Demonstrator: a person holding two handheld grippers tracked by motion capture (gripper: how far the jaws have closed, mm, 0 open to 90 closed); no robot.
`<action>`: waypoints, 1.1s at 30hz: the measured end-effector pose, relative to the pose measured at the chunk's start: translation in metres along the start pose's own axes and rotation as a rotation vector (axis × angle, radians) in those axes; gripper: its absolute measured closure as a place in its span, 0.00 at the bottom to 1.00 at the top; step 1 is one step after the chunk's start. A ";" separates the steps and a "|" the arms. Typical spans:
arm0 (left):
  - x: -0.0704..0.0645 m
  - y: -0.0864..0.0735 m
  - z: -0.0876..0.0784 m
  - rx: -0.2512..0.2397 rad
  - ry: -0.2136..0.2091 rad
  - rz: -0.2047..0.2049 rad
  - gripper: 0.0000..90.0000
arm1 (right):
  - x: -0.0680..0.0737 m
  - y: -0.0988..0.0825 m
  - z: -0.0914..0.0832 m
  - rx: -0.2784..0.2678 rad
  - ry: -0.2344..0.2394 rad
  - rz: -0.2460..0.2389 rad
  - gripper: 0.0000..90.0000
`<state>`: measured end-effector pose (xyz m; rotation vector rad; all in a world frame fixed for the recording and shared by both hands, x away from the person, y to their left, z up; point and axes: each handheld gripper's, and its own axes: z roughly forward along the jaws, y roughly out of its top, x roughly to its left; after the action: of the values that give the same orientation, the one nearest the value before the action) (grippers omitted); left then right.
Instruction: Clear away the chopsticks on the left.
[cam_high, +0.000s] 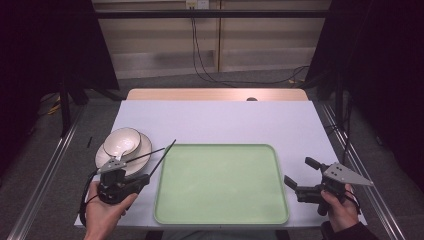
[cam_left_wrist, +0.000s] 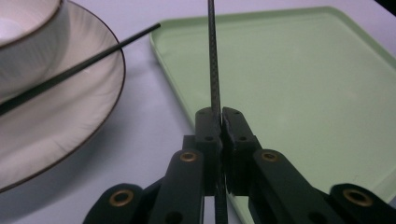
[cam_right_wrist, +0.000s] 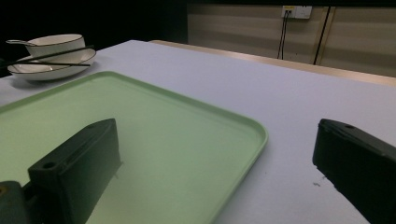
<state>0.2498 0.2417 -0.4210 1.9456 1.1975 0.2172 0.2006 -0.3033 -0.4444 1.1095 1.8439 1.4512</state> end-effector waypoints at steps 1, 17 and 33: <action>-0.003 -0.001 0.006 0.011 -0.006 -0.012 0.96 | 0.000 0.000 0.000 0.000 -0.001 0.002 0.01; -0.028 0.002 0.042 0.084 0.078 -0.125 0.96 | -0.001 0.000 0.000 -0.001 0.000 -0.012 0.00; -0.037 -0.006 0.070 0.124 0.096 -0.165 0.96 | -0.001 0.000 0.001 -0.003 0.005 -0.018 0.01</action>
<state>0.2628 0.1743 -0.4615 1.9475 1.4581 0.1543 0.2016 -0.3037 -0.4448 1.0856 1.8499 1.4474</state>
